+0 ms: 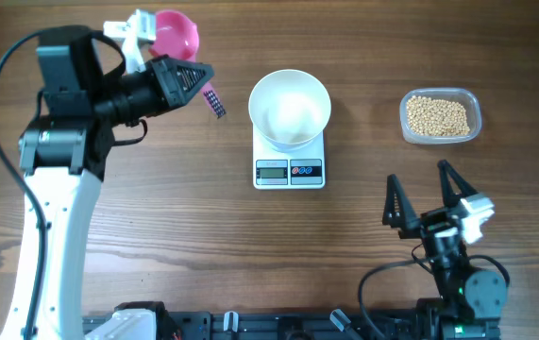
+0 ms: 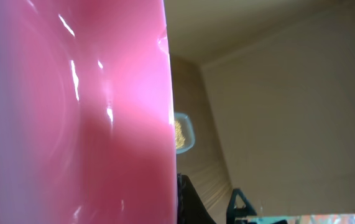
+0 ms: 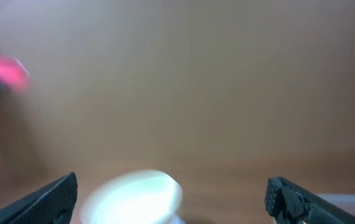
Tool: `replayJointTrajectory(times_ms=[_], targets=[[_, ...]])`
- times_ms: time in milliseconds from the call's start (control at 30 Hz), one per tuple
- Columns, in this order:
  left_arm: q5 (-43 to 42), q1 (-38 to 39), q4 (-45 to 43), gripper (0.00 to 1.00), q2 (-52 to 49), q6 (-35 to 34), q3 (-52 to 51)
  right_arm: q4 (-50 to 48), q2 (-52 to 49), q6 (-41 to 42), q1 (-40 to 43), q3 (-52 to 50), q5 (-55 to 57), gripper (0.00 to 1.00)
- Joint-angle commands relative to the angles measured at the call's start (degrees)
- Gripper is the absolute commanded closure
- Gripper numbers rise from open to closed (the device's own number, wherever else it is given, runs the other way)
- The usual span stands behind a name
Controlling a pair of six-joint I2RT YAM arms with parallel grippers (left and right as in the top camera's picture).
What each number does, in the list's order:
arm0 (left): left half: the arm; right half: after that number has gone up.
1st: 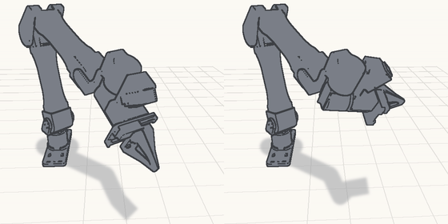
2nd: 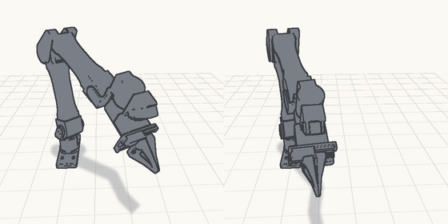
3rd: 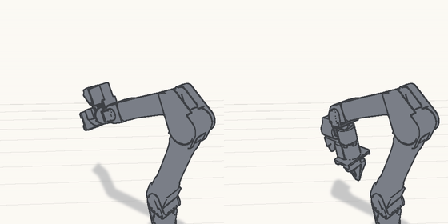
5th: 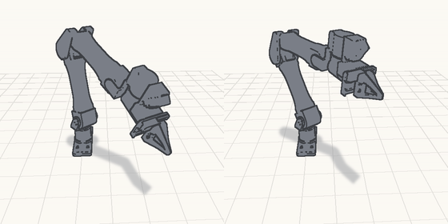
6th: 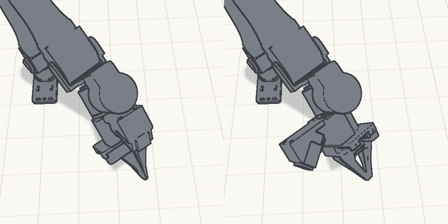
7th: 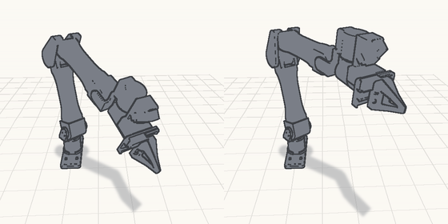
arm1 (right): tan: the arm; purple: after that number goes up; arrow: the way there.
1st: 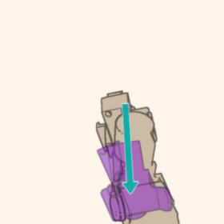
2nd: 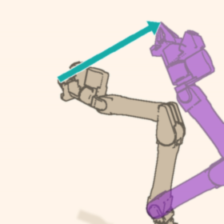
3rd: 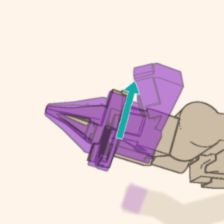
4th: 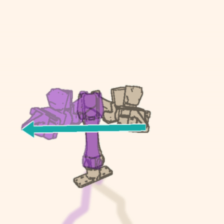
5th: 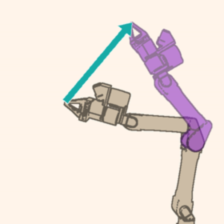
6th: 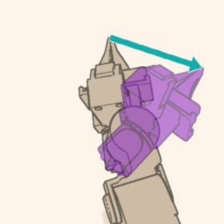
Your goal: Scoop item into bowl and weigh 150g on scale
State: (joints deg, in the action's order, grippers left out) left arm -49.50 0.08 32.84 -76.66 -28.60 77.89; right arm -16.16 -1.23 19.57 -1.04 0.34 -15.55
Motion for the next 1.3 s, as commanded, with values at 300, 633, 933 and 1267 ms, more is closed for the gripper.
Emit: replayJointTrajectory(times_ms=[300, 633, 933, 1267], targets=[[0.7, 8.1, -16.4, 0.96, 0.9, -12.4, 0.6, -11.8, -0.4, 27.8, 0.0, 5.9, 7.0, 0.0], [4.7, 9.2, -18.9, 0.96, 0.9, -16.6, 0.6, 22.1, -21.0, -0.3, 0.0, 43.4, 8.3, 0.0], [4.9, 9.2, -18.9, 0.96, 0.9, -19.6, 0.6, 41.5, -46.4, 15.8, 0.0, 65.8, -21.3, 0.0], [9.2, 9.2, -19.0, 0.96, 0.9, -26.4, 0.6, 12.5, -65.3, 42.7, -5.3, 65.8, -41.0, 0.04]])
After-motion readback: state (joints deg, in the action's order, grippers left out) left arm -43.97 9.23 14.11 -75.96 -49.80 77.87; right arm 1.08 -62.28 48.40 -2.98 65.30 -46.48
